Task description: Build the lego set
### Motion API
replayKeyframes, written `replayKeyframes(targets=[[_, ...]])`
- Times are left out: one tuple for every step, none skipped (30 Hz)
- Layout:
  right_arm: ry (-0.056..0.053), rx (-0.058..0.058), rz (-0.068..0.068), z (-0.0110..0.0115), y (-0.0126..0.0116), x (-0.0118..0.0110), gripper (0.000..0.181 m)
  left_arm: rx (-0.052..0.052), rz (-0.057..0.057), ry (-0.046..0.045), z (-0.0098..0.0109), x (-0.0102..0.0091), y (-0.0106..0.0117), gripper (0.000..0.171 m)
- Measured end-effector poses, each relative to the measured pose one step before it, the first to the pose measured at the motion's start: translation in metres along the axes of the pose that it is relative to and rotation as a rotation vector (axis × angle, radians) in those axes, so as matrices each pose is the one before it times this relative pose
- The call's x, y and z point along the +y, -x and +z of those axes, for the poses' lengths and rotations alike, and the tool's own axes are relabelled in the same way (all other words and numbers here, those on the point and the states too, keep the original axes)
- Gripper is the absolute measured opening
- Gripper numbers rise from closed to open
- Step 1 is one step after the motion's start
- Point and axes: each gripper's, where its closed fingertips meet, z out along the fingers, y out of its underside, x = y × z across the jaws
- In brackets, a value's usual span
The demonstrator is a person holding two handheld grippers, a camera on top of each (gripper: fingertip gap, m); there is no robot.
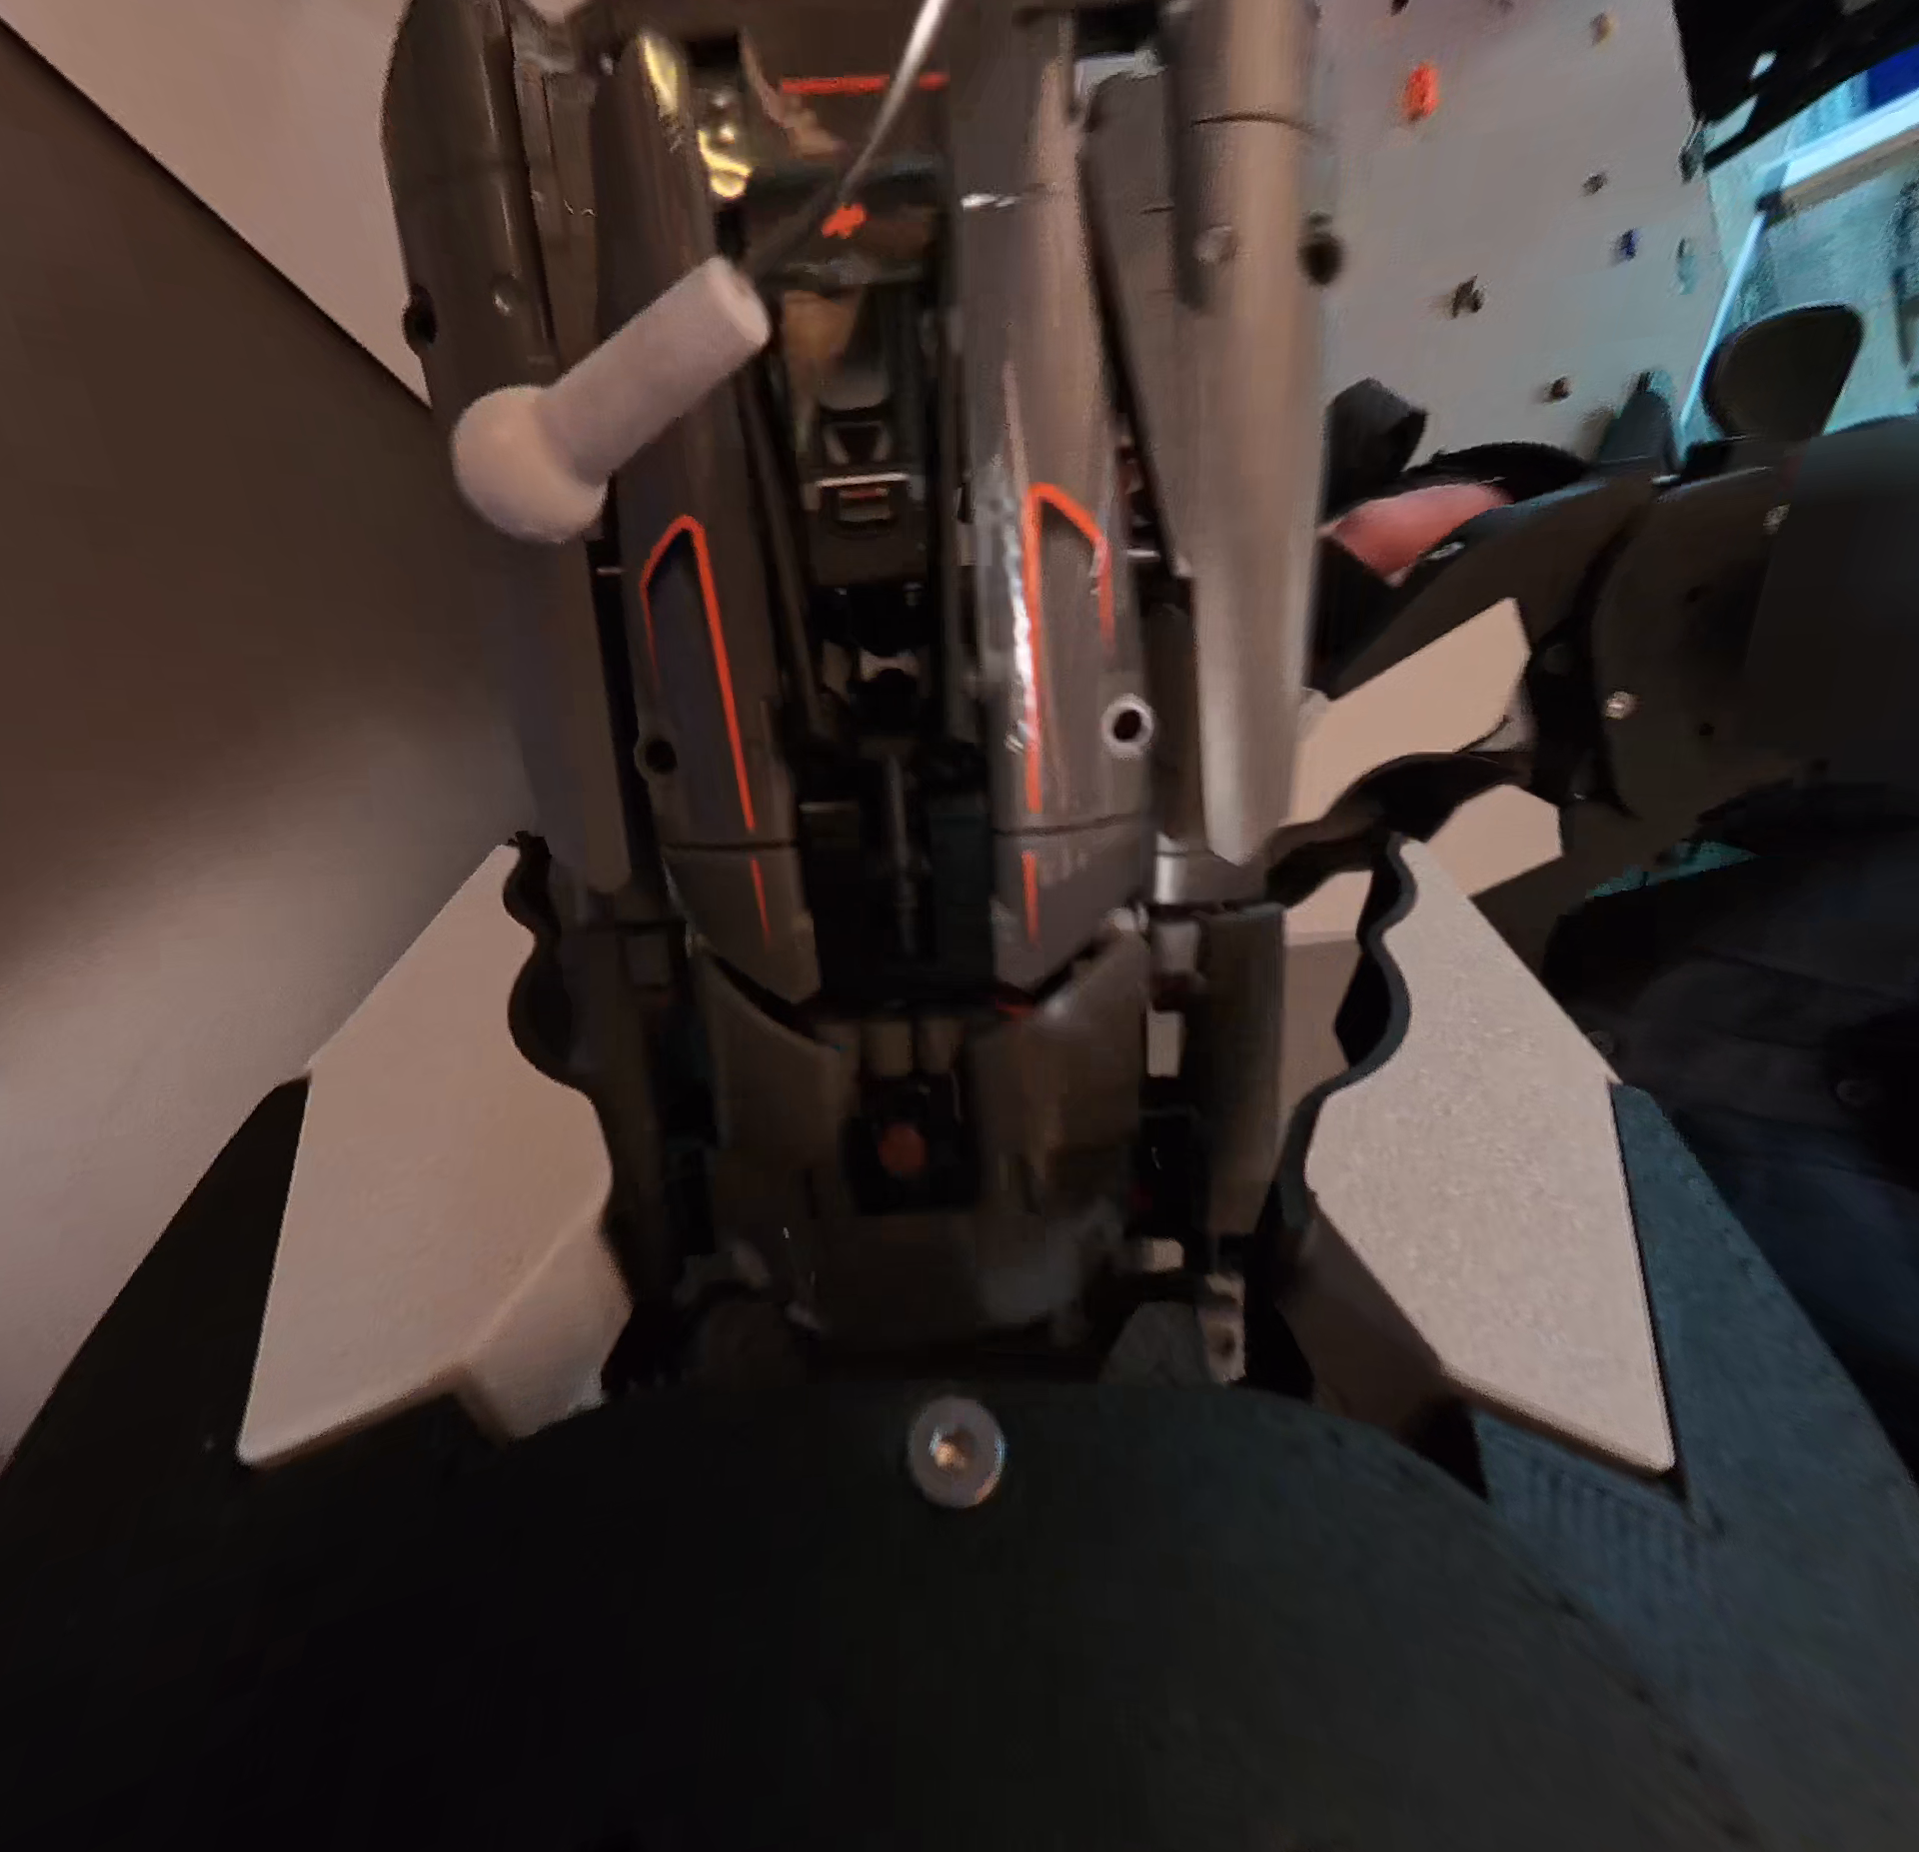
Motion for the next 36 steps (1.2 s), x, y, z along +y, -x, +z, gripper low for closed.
replayKeyframes(targets=[[-0.0056,0.0002,0.0038,0.00018,-0.00028,-0.00111,0.006,-0.0160,0.0092,-0.01782,-0.00749,-0.00088,-0.00147,0.145],[-0.0090,0.0001,0.0058,0.00028,-0.00018,-0.00139,0.006,-0.0349,0.0177,-0.01246,-0.00771,0.00002,-0.00009,0.144],[-0.0095,0.0005,0.0068,0.00042,-0.00038,-0.00142,0.006,-0.0507,0.0220,-0.00167,-0.00719,0.00130,0.00063,0.142],[-0.0060,0.0004,0.0038,0.00026,-0.00052,-0.00121,0.006,-0.0419,0.0377,0.00359,-0.00623,0.00161,-0.00335,0.141],[-0.0053,0.0030,0.0021,-0.00014,-0.00086,-0.00137,0.006,-0.0289,0.0518,0.00301,-0.00485,0.00084,-0.00736,0.141],[-0.0058,0.0032,0.0040,-0.00017,-0.00095,-0.00152,0.006,-0.0480,0.0560,0.00926,-0.00457,0.00124,-0.00508,0.140],[-0.0070,0.0009,0.0047,0.00006,-0.00059,-0.00143,0.006,-0.0621,0.0414,0.01563,-0.00411,0.00128,-0.00200,0.139],[-0.0078,0.0022,0.0048,0.00025,-0.00078,-0.00151,0.006,-0.0456,0.0328,0.01080,-0.00315,0.00020,-0.00419,0.138],[-0.0072,0.0013,0.0076,0.00017,-0.00096,-0.00152,0.006,-0.0324,0.0432,0.00478,-0.00141,-0.00018,-0.00672,0.137],[-0.0069,-0.0016,0.0100,0.00005,-0.00069,-0.00156,0.006,-0.0621,0.0419,0.02964,-0.00007,0.00399,-0.00105,0.135],[-0.0064,-0.0023,0.0104,0.00000,-0.00094,-0.00140,0.006,-0.0781,0.0345,0.05421,0.00095,0.00863,0.00270,0.135],[-0.0080,-0.0017,0.0105,-0.00021,-0.00127,-0.00172,0.006,-0.0470,0.0272,0.04573,0.00209,0.00848,-0.00162,0.136],[-0.0077,-0.0015,0.0096,-0.00006,-0.00116,-0.00145,0.006,-0.0267,0.0198,0.02466,0.00291,0.00590,-0.00462,0.134],[-0.0060,-0.0006,0.0074,0.00006,-0.00088,-0.00120,0.006,-0.0507,0.0205,0.02924,0.00322,0.00667,-0.00055,0.132],[-0.0053,0.0021,0.0054,0.00023,-0.00071,-0.00118,0.006,-0.0684,0.0204,0.03281,0.00261,0.00749,0.00301,0.131],[-0.0039,0.0019,0.0037,0.00034,-0.00043,-0.00116,0.006,-0.0423,0.0112,0.01223,0.00163,0.00474,0.00012,0.128],[-0.0033,0.0003,0.0018,0.00043,-0.00016,-0.00113,0.006,-0.0360,-0.0034,-0.01875,0.00084,-0.00030,0.00023,0.123],[-0.0046,0.0004,0.0021,0.00047,-0.00014,-0.00117,0.006,-0.0338,0.0004,-0.02021,0.00084,-0.00047,0.00088,0.117],[-0.0050,0.0005,0.0038,0.00051,-0.00025,-0.00114,0.006,-0.0338,0.0038,0.00526,0.00159,0.00323,0.00179,0.115],[-0.0046,-0.0006,0.0038,0.00044,-0.00028,-0.00086,0.006,-0.0343,-0.0021,0.01199,0.00172,0.00346,0.00216,0.114],[-0.0037,-0.0020,0.0036,0.00046,0.00009,-0.00064,0.006,-0.0373,0.0007,-0.00492,0.00145,0.00036,0.00190,0.108],[-0.0021,-0.0021,0.0026,0.00036,0.00013,-0.00042,0.006,-0.0423,0.0013,0.00058,0.00144,0.00105,0.00360,0.104],[0.0001,-0.0018,0.0001,0.00036,0.00050,-0.00002,0.006,-0.0289,0.0023,-0.00165,0.00112,0.00072,0.00287,0.100],[0.0003,-0.0011,-0.0021,0.00025,0.00046,-0.00004,0.006,-0.0251,-0.0046,-0.00500,0.00014,0.00017,0.00367,0.092],[0.0012,-0.0003,-0.0025,0.00028,0.00030,0.00004,0.006,-0.0079,-0.0152,-0.00976,-0.00029,-0.00109,0.00224,0.089],[0.0013,0.0004,-0.0019,-0.00006,0.00021,0.00010,0.006,0.0117,-0.0187,-0.00809,0.00004,-0.00083,0.00002,0.088],[-0.0005,0.0006,-0.0003,-0.00023,-0.00005,-0.00017,0.006,0.0122,-0.0130,-0.00009,0.00057,0.00036,0.00001,0.088],[-0.0005,0.0004,0.0017,-0.00051,-0.00024,-0.00040,0.006,0.0013,-0.0081,-0.00944,-0.00019,-0.00086,0.00131,0.087],[-0.0002,0.0002,0.0016,-0.00053,-0.00022,-0.00036,0.006,0.0028,-0.0048,-0.00436,0.00020,-0.00001,0.00040,0.086],[0.0010,0.0015,0.0011,-0.00050,-0.00026,-0.00001,0.006,0.0041,-0.0029,0.00211,0.00030,0.00066,0.00006,0.087],[0.0023,0.0018,0.0028,-0.00013,-0.00037,0.00028,0.006,-0.0025,-0.0014,-0.00143,-0.00030,-0.00041,0.00111,0.086],[0.0008,0.0003,0.0030,-0.00002,-0.00014,0.00007,0.006,-0.0035,-0.0051,-0.00539,-0.00019,-0.00076,0.00152,0.085],[0.0000,0.0005,0.0000,0.00015,0.00001,0.00004,0.006,0.0134,-0.0126,-0.00262,0.00046,0.00012,-0.00015,0.085],[0.0016,0.0008,-0.0016,0.00006,-0.00005,0.00027,0.006,0.0150,-0.0141,-0.00172,0.00026,0.00055,0.00031,0.086],[0.0013,0.0011,-0.0003,-0.00007,-0.00007,0.00018,0.006,0.0026,-0.0066,-0.00778,-0.00032,-0.00019,0.00161,0.085],[0.0013,-0.0003,0.0024,0.00003,-0.00012,0.00010,0.006,0.0047,-0.0080,-0.00632,0.00006,-0.00001,0.00098,0.085]])
